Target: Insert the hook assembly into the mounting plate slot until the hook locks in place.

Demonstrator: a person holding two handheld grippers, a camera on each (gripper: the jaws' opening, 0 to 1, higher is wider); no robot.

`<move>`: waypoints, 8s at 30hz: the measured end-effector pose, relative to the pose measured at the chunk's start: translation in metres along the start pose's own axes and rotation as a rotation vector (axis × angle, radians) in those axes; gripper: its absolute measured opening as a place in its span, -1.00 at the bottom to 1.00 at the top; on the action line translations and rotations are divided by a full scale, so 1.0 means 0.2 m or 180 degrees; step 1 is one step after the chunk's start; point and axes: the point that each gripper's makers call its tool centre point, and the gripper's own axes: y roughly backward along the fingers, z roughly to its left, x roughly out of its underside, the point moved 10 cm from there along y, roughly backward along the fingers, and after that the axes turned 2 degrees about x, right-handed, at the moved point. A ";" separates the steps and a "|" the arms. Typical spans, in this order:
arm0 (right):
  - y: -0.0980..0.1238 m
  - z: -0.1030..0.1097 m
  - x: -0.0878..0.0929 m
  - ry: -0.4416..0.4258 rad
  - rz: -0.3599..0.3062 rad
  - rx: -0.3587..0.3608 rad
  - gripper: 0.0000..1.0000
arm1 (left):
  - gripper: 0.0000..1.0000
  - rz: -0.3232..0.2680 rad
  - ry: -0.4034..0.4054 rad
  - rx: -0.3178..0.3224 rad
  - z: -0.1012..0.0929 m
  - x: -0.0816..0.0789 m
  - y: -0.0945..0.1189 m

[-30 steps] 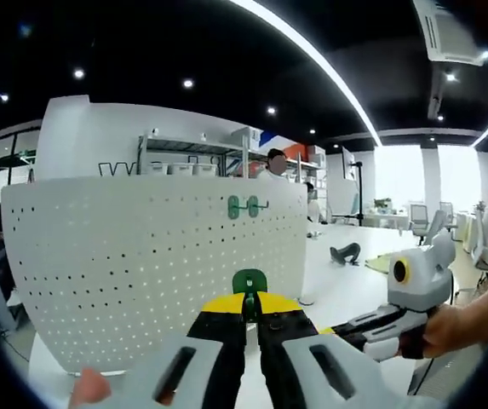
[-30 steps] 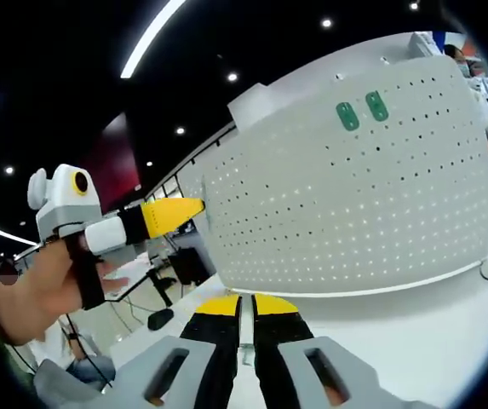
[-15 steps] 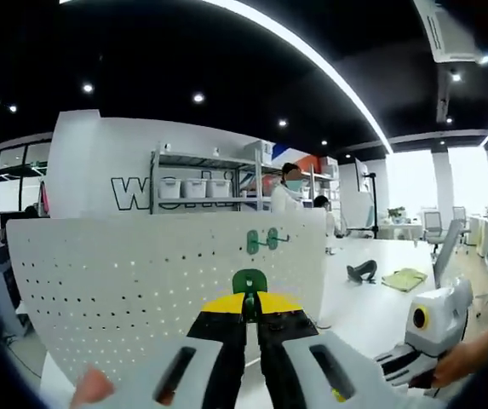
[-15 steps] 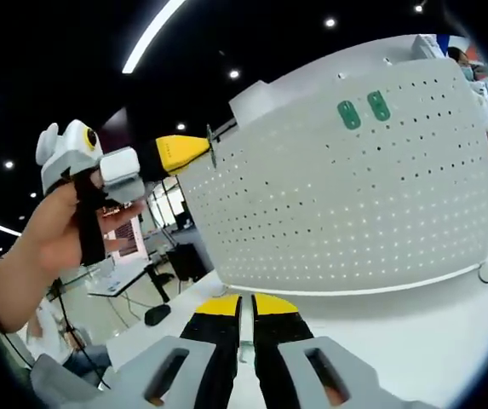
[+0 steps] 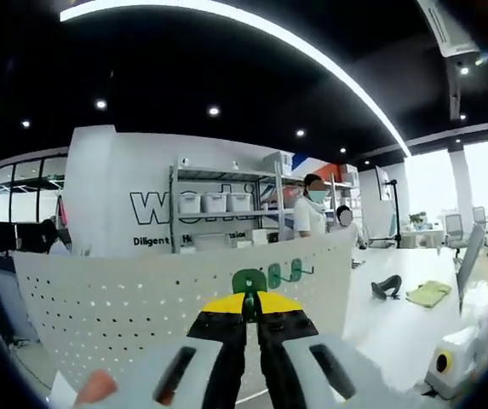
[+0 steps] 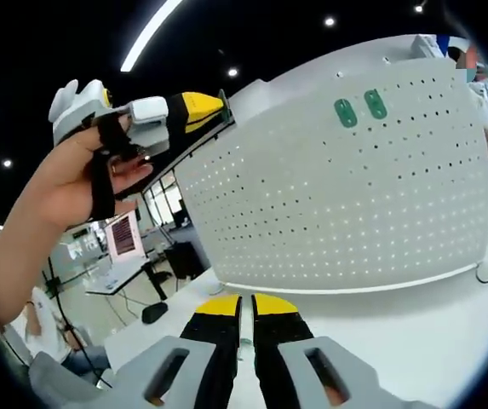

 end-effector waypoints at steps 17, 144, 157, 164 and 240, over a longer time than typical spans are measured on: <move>0.00 -0.01 -0.02 0.0219 0.0088 0.0057 -0.93 | -0.93 0.0090 0.0065 -0.0336 0.02 0.09 -0.21; 0.00 -0.12 0.09 0.0295 0.0507 -0.0450 -0.95 | -0.93 0.0180 -0.0124 -0.1234 0.01 0.16 -0.54; 0.00 -0.12 0.08 0.0291 0.0501 -0.0437 -0.95 | -0.93 0.0182 -0.0139 -0.1239 0.02 0.17 -0.54; 0.00 -0.12 0.08 0.0291 0.0504 -0.0430 -0.95 | -0.93 0.0178 -0.0130 -0.1239 0.03 0.18 -0.54; 0.01 -0.15 0.08 0.0230 0.0488 -0.0413 -0.95 | -0.91 0.0207 -0.0326 -0.1135 0.00 0.13 -0.56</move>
